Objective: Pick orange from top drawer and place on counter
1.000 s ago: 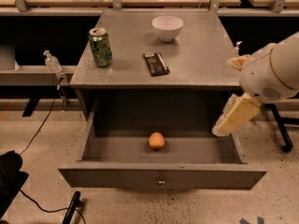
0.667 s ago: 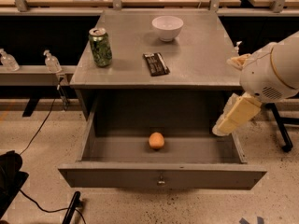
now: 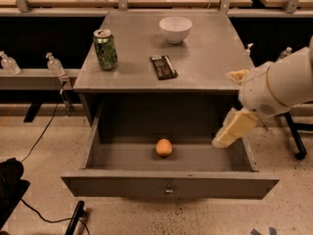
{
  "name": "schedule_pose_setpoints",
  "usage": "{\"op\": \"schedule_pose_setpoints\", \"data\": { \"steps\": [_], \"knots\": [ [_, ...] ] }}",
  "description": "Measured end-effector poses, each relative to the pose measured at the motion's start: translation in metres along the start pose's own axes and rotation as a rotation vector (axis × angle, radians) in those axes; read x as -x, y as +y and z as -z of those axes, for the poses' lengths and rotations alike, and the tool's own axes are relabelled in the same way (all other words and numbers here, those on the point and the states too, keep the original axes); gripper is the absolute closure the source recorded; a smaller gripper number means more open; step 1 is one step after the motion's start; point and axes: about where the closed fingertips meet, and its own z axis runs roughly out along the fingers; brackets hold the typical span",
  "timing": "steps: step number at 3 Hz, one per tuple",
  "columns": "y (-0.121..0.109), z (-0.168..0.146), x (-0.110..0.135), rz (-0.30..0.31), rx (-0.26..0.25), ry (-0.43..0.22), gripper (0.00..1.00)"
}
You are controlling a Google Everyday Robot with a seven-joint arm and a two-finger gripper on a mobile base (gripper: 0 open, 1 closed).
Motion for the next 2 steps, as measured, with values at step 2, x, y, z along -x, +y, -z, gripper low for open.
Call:
{"op": "schedule_pose_setpoints", "data": {
  "steps": [2],
  "knots": [
    [-0.018, -0.101, -0.01, -0.034, -0.006, -0.264, 0.0]
  ]
}}
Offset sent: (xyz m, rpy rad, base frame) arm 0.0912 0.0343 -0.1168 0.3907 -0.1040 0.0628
